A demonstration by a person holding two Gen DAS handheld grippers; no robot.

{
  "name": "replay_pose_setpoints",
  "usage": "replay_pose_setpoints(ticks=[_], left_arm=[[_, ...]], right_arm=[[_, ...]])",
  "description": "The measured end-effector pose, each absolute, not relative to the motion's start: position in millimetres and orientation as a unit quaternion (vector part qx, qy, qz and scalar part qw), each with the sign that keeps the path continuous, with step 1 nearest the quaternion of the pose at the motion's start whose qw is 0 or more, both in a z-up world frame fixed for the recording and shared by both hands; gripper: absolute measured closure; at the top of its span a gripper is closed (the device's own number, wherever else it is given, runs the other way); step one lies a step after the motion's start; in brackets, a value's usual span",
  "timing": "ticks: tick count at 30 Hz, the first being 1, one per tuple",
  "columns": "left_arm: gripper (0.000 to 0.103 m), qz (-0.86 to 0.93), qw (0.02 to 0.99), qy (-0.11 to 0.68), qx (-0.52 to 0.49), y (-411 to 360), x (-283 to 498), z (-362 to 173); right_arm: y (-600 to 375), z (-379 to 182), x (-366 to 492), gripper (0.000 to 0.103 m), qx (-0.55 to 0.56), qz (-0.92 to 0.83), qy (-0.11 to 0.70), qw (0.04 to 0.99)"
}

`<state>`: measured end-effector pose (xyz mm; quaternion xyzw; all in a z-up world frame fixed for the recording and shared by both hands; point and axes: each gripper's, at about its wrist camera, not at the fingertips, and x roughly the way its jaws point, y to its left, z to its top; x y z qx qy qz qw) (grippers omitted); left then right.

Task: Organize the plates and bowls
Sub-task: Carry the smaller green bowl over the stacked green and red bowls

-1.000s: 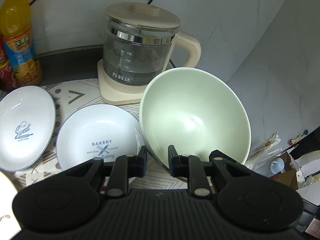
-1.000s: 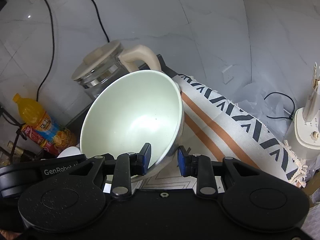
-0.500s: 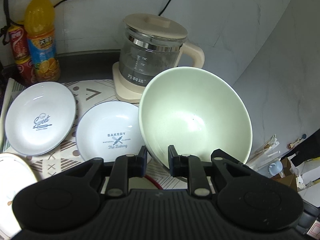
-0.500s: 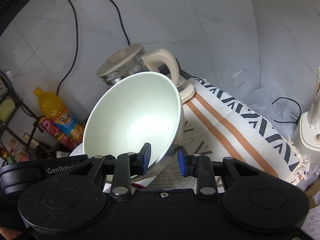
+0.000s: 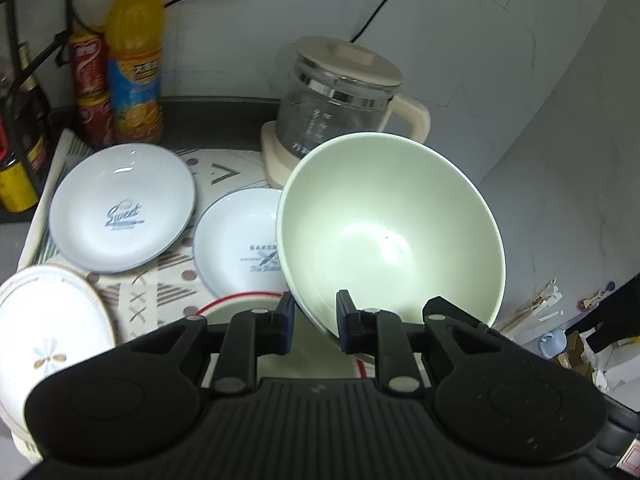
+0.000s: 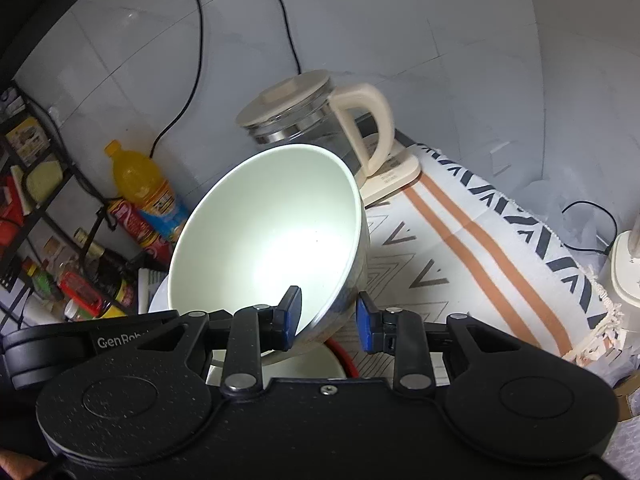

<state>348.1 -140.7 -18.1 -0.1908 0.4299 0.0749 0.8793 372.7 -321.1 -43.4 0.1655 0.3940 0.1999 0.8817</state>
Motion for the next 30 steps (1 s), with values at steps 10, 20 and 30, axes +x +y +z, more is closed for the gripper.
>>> replay_pose_setpoints(ticks=[10,20,30], left_arm=[[0.082,0.100,0.873,0.438,-0.189,-135,323,-19],[0.081,0.115,0.862,0.455,-0.189,-128,301,-27],[0.081,0.124,0.846,0.483,-0.190,-124,290,-40]], right_arm=[[-312,-48,352,0.073,0.161,0.227,0.402,0.872],[-305,-61,337,0.073,0.168,0.242,0.421,0.858],[-300,-78,326,0.073,0.174,0.242,0.445,0.844]])
